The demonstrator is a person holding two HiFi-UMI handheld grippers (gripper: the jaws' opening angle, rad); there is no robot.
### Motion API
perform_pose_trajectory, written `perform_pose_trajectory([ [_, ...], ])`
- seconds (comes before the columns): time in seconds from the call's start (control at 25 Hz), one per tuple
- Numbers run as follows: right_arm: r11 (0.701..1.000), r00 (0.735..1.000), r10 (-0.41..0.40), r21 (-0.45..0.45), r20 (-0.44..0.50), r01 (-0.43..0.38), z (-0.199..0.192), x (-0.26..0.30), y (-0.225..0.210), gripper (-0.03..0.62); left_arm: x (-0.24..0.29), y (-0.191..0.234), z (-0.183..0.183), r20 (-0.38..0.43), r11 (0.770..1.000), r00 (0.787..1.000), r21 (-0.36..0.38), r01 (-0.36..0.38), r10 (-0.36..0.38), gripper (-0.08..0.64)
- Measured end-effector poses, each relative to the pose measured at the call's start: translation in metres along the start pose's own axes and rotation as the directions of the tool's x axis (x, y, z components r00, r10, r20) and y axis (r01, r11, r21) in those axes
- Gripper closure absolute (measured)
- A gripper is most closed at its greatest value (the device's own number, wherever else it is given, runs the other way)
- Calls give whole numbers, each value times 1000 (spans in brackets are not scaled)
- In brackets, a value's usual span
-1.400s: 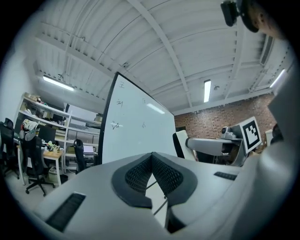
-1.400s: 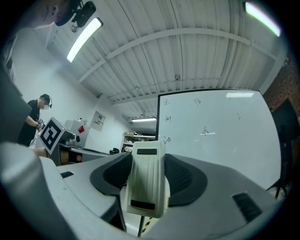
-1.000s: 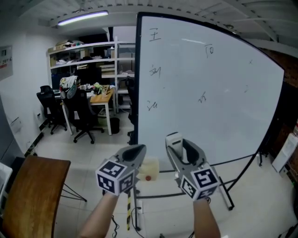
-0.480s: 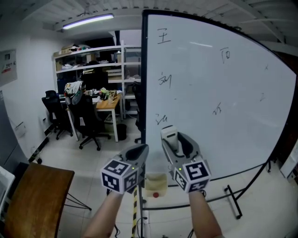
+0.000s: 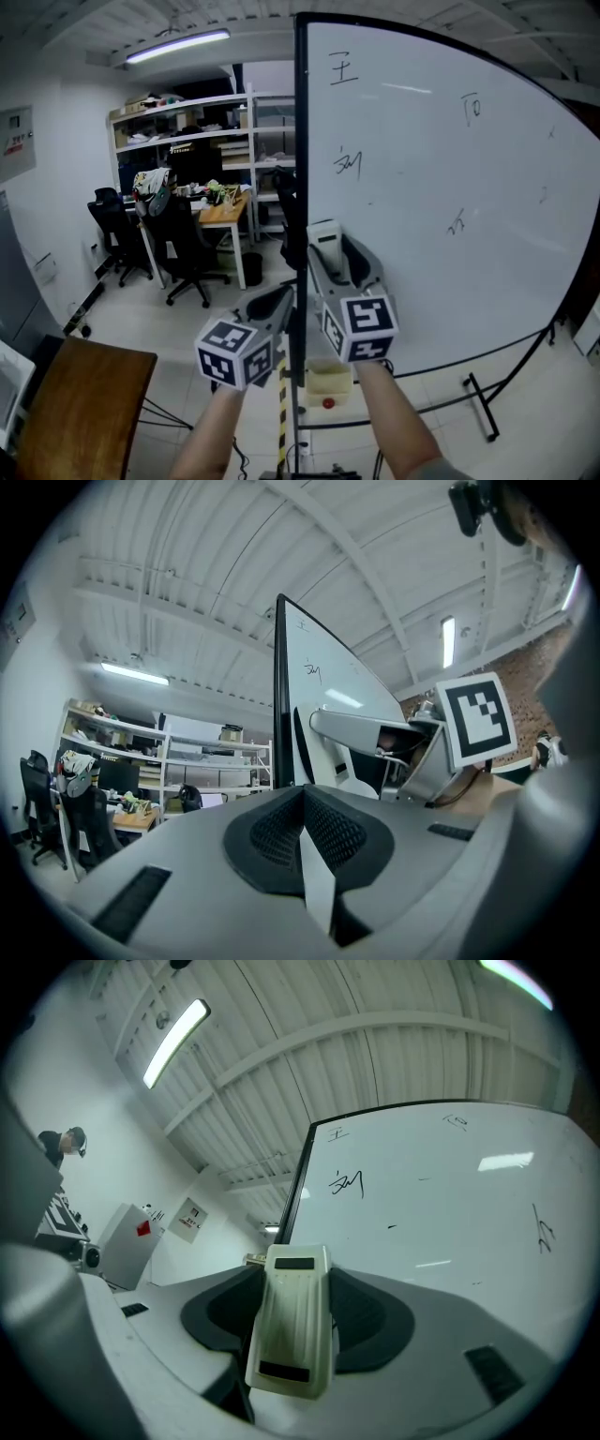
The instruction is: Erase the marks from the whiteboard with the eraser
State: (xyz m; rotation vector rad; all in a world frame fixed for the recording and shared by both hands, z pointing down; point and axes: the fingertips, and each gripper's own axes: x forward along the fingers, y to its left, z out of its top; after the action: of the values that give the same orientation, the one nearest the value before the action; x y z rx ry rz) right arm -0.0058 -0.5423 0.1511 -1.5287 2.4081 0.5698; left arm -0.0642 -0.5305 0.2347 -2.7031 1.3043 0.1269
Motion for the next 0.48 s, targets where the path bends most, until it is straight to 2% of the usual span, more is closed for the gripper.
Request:
perform_pose_trajectory([
  [0.08, 1000, 1000, -1, -5, 11, 1, -1, 0, -1, 362, 3, 2, -2, -4, 1000, 1000, 3, 0, 0, 558],
  [0.32, 997, 998, 65, 40, 23, -66, -1, -1, -8, 360, 16, -8, -4, -14, 1000, 1000, 14, 21, -20, 558],
  [0.48, 995, 998, 55, 77, 38, -58, 0, -9, -26, 360, 21, -15, -2, -15, 999, 1000, 23, 28, -28, 558],
])
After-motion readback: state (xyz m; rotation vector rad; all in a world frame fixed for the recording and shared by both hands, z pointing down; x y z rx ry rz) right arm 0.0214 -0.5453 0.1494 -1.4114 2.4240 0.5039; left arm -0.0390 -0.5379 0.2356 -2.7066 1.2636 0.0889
